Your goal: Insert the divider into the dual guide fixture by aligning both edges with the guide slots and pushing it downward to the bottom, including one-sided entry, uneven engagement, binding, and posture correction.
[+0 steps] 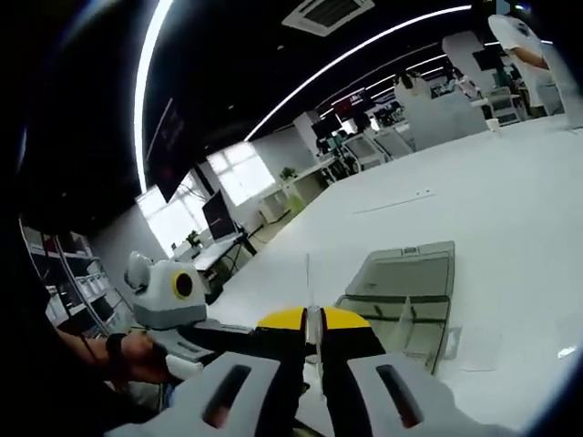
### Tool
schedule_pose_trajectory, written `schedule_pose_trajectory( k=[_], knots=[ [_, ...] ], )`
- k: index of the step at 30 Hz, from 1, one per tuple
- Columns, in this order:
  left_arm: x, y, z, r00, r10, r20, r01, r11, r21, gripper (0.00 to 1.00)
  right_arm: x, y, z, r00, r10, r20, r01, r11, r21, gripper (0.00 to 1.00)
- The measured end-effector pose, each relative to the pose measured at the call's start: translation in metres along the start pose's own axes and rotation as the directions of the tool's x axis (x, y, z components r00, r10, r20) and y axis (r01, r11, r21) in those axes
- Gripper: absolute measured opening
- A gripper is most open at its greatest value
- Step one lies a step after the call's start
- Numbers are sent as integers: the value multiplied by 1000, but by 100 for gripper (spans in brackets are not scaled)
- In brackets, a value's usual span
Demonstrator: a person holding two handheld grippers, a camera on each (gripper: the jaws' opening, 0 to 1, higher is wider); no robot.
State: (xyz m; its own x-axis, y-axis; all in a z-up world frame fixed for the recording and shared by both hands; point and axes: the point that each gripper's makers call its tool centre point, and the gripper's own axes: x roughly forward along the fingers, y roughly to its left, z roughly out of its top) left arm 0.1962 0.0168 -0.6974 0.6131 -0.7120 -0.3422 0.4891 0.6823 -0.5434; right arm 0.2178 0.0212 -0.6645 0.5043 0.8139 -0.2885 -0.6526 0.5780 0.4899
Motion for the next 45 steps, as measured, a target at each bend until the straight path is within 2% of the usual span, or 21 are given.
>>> schedule_pose_trajectory(
  k=[3, 7, 12, 18, 26, 32, 37, 40, 45],
  knots=[
    [-1, -2, 5, 1000, -25, 19, 24, 999, 38, 38, 2, 3, -4, 1000, 7, -17, -7, 1000, 5, 0],
    [-1, -3, 1, 999, -35, -13, 36, 996, 81, 38, 6, 5, -4, 1000, 5, -25, -5, 1000, 9, 0],
    [-3, 4, 2, 999, -33, -8, 33, 996, 77, 40, 9, 4, -9, 998, 8, -59, -4, 998, 64, 0],
    [-7, 10, 3, 999, -44, -11, 45, 995, 88, 42, 13, 7, -16, 996, -16, -87, 21, 998, 61, 0],
    [-6, 10, 4, 996, -88, -8, 89, 991, 97, 42, 10, 6, -16, 994, -56, -89, 61, 997, 54, 0],
    [-12, 19, 7, 996, -81, 27, 79, 995, 69, 48, 10, 3, -18, 993, -77, -89, 86, 990, 109, 0],
    [-17, 25, 0, 998, -67, 4, 66, 995, 74, 51, 12, 2, -15, 991, -102, -83, 111, 988, 109, 0],
    [-22, 28, 1, 998, -67, 13, 66, 995, 73, 51, 15, 4, -16, 990, -108, -92, 117, 988, 97, 0],
    [-30, 32, 5, 998, -52, 48, 46, 993, 108, 60, 20, 4, -15, 988, -123, -93, 131, 987, 95, 0]
  ],
)
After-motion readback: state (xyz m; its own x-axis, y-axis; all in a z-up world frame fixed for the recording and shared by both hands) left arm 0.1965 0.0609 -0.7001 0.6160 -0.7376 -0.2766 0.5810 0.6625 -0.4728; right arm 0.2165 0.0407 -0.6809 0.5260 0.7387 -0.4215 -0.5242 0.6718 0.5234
